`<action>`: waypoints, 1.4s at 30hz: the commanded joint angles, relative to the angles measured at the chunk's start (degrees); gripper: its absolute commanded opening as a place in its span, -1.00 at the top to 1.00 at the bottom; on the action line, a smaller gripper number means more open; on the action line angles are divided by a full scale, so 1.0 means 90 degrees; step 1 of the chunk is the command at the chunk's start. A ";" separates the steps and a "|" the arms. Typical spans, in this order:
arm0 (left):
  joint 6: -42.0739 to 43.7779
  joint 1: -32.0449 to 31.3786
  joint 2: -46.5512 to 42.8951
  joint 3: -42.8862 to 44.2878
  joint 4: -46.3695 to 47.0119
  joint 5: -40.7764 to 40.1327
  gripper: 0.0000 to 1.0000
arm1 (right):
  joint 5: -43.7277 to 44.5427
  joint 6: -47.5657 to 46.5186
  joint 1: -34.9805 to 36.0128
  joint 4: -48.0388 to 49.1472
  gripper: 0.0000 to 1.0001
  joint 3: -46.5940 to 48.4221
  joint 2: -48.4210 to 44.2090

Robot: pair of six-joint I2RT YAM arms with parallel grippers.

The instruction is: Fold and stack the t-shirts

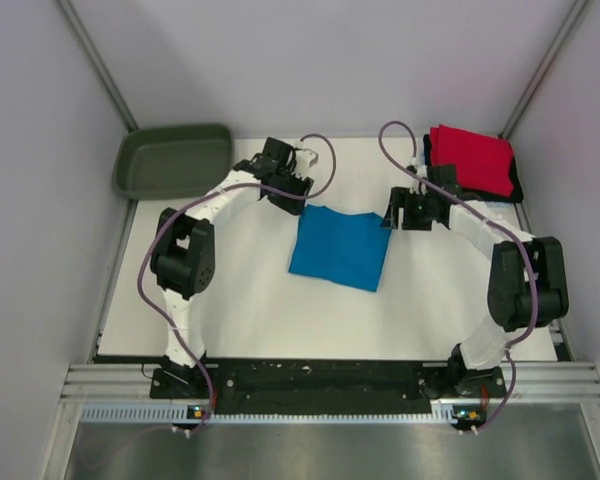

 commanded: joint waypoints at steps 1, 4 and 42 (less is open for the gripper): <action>-0.1012 -0.0081 -0.0393 -0.0548 0.0455 0.0762 -0.10 | -0.0359 0.0999 -0.0036 0.0442 -0.40 -0.0458 -0.0075; -0.1374 -0.0033 -0.0335 -0.0714 0.0582 0.0859 -0.11 | -0.0437 0.1195 -0.0045 0.0677 -0.40 -0.0693 0.0061; -0.3162 0.0572 0.0261 -0.1574 0.1324 0.2539 1.00 | -0.1406 0.1587 -0.0407 0.1236 0.70 -0.0509 0.1487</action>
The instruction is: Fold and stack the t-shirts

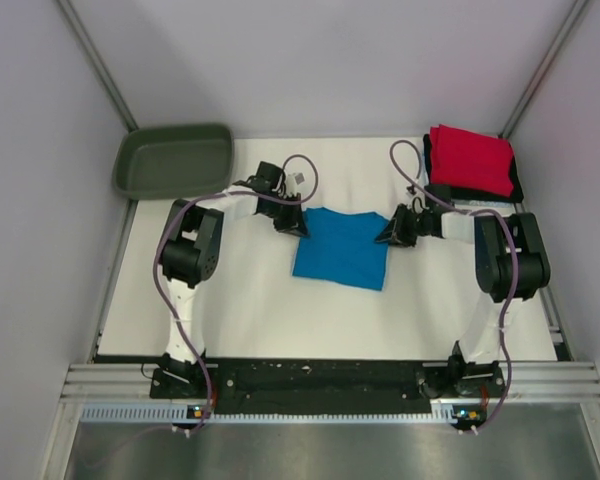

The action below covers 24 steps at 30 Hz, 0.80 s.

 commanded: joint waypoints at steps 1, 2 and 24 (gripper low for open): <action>-0.0231 0.0230 -0.0431 -0.0406 0.0307 0.0035 1.00 | 0.0654 -0.0823 -0.0079 -0.0873 0.63 0.0575 0.0113; -0.0221 0.0260 -0.0460 -0.0445 0.0307 0.0016 1.00 | 0.0752 -0.0940 -0.0079 -0.1019 0.50 0.0643 0.0084; -0.0182 0.0397 -0.0568 -0.0602 0.0473 0.0113 1.00 | 0.7851 -0.6369 0.1161 -0.1676 0.07 0.2977 0.0795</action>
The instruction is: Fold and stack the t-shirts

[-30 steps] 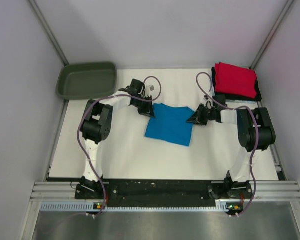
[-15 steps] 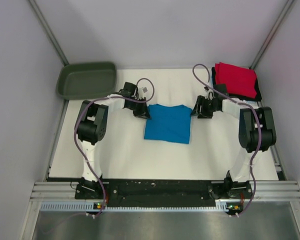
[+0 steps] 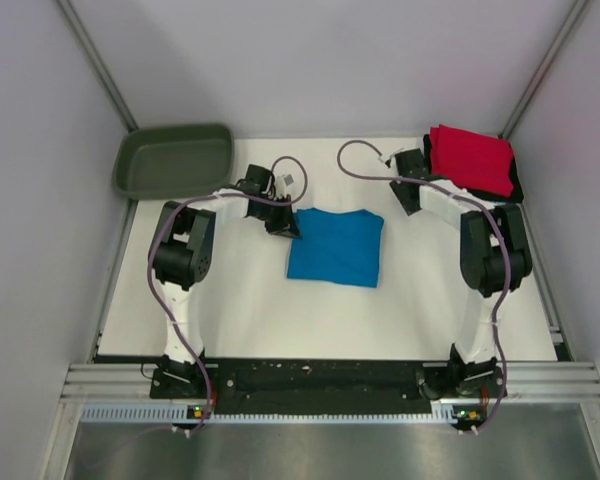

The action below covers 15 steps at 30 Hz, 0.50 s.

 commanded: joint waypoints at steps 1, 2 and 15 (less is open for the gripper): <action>0.0034 0.0047 -0.0189 0.0081 0.0126 -0.0035 1.00 | 0.1564 -0.1273 0.0168 0.0360 0.08 0.0456 0.0636; 0.0025 0.0047 -0.0160 0.0100 0.0116 -0.0025 1.00 | 0.1643 -0.1380 0.0197 0.0408 0.08 0.0544 0.0782; 0.0024 0.0057 0.0006 0.0188 0.0096 0.0063 1.00 | 0.2484 -0.2406 0.0286 0.0985 0.10 0.1004 0.1808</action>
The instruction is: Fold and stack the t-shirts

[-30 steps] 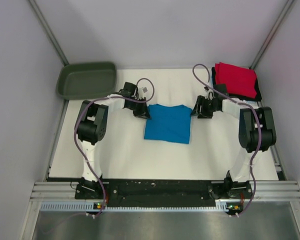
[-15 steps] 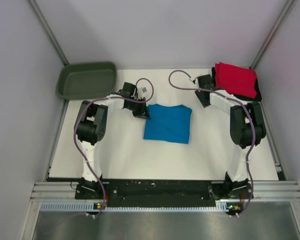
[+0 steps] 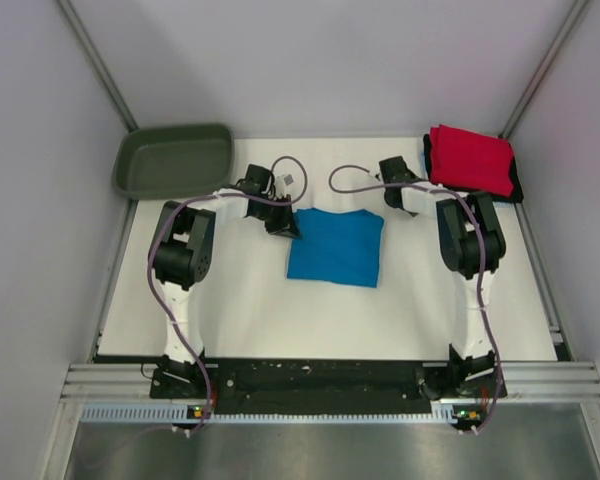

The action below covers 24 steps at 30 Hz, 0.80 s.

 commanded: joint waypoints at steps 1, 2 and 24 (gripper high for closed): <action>0.0037 0.0049 0.0011 0.0183 0.0079 0.0034 1.00 | 0.0374 -0.0432 0.0040 0.0388 0.10 0.0438 0.0325; 0.0037 0.0049 0.0011 0.0193 0.0079 0.0024 1.00 | 0.0383 -0.0461 0.0030 0.0388 0.11 0.0487 0.0393; 0.0095 0.0157 -0.0116 0.0193 0.0030 -0.0005 1.00 | -0.0183 0.1189 0.0742 -0.0579 1.00 -0.0176 -0.0416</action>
